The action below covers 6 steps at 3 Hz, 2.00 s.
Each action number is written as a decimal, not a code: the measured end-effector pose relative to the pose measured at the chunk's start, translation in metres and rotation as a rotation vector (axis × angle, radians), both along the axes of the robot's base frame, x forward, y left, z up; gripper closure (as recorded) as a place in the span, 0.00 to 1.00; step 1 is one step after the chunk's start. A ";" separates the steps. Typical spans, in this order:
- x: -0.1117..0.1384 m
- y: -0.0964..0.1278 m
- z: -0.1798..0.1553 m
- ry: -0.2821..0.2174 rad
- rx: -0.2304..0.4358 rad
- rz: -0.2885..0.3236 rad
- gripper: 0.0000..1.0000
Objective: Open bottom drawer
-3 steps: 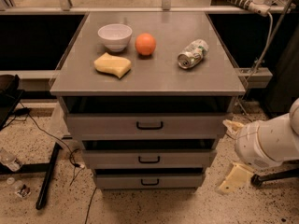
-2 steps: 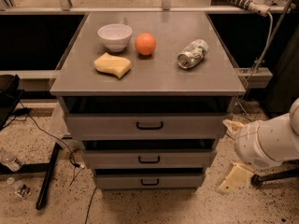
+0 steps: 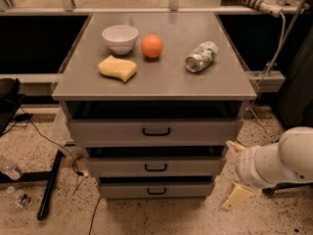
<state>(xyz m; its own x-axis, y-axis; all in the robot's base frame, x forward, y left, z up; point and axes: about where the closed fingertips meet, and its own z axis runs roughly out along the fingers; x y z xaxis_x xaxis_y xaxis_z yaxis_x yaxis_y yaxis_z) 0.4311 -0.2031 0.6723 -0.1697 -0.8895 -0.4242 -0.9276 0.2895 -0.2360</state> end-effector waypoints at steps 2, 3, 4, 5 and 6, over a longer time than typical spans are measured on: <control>0.037 -0.011 -0.089 -0.054 0.022 0.061 0.00; 0.038 -0.015 -0.144 -0.009 0.106 0.026 0.00; 0.038 -0.015 -0.144 -0.009 0.106 0.026 0.00; 0.041 -0.016 -0.157 0.023 0.118 0.024 0.00; 0.055 -0.025 -0.206 0.094 0.101 0.002 0.00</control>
Offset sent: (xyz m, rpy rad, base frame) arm 0.0603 -0.0191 -0.1431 0.0720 -0.0715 0.0839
